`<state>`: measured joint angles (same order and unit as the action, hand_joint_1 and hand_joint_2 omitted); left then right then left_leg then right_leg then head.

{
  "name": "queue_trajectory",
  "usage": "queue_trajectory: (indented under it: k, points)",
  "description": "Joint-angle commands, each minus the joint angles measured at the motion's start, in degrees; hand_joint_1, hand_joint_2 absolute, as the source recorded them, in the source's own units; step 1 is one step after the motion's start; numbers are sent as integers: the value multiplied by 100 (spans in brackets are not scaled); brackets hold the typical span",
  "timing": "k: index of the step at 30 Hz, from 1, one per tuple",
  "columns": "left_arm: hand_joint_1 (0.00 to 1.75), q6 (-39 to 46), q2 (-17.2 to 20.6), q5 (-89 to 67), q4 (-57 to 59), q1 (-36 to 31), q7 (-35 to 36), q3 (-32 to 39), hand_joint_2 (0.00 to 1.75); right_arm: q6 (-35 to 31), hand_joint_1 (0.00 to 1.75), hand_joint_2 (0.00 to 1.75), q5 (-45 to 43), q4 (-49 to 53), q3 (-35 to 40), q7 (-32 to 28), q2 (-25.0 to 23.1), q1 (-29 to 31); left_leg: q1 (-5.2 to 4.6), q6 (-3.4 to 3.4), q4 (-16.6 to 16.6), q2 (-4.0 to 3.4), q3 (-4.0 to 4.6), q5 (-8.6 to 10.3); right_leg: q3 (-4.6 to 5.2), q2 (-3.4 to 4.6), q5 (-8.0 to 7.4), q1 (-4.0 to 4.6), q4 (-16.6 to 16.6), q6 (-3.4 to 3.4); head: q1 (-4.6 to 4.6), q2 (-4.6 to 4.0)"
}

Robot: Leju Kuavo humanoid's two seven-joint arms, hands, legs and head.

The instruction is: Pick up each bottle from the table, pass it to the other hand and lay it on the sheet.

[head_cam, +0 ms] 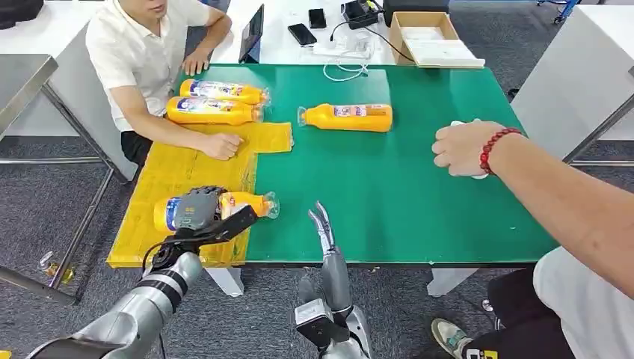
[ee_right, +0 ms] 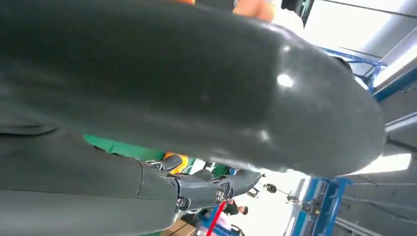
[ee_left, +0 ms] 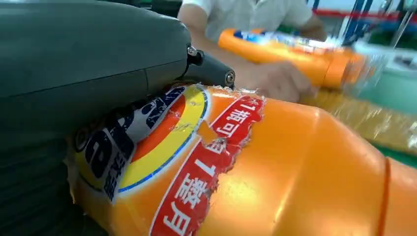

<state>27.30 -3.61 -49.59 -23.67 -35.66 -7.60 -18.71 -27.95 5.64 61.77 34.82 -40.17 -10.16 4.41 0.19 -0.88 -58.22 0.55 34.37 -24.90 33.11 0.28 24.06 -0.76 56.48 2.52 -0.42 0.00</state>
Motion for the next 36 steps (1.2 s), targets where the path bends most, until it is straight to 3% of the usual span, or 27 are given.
queue_trajectory:
  k: [1,2,10,12,13,15,16,21,25,29,36]
  points:
    - [112,-1230,-129,366,1030,-224,621,268,175,-38,0,0,-122,-494,63,17,-54,64,-1,5,11,-21,-22,0,-12,18,-4,0,-6,-9,0,0]
    - [84,-1531,-132,522,1067,-244,659,406,175,5,0,0,-123,-524,61,17,-49,72,1,7,13,-27,-24,2,-13,21,-6,3,-8,-12,0,0]
    - [84,-1531,-132,522,1067,-244,659,406,175,5,0,0,-123,-524,61,17,-49,72,-4,5,13,-23,-63,-1,-50,21,1,-4,1,-5,0,0]
    - [30,-2000,-98,648,1090,-269,676,503,175,24,0,0,-117,-542,69,17,-40,93,-4,6,19,-28,-65,1,-50,24,-1,-3,-4,-8,0,0]
    - [10,-2193,-76,718,1062,-261,649,560,175,38,0,0,-119,-543,68,17,-34,103,-3,5,12,-25,-64,-2,-50,24,1,-3,2,-5,0,0]
    - [0,-2638,-24,824,1026,-245,624,647,175,24,0,0,-107,-513,70,17,-18,120,-2,6,16,-33,-63,-1,-49,29,-2,-1,-4,-8,0,0]
    - [0,-2897,11,860,1035,-244,554,660,0,59,0,0,-117,-519,62,17,-18,132,-3,5,12,-27,-61,-2,-47,25,1,-3,2,-5,0,0]
    - [0,-4152,215,1377,955,-112,-123,1009,0,113,0,0,-99,-522,90,17,-13,175,-7,10,35,-44,-86,3,-72,43,-7,-5,-15,-12,-2,0]
    - [0,-4333,200,1234,910,-141,-338,788,0,17,0,0,-128,-497,79,17,10,157,-8,6,19,37,-126,-8,-128,-17,40,-7,0,2,-2,0]
    - [0,-4261,156,1201,858,-109,-483,689,0,-111,0,0,-139,-493,20,17,22,181,-8,11,19,40,-119,-16,-83,-25,51,-7,-1,-17,0,0]
    - [0,-4186,110,1367,805,-94,-685,801,0,-167,0,0,-130,-448,-10,17,50,176,-12,9,31,36,-149,-18,-162,-23,48,-9,-12,-9,-2,0]
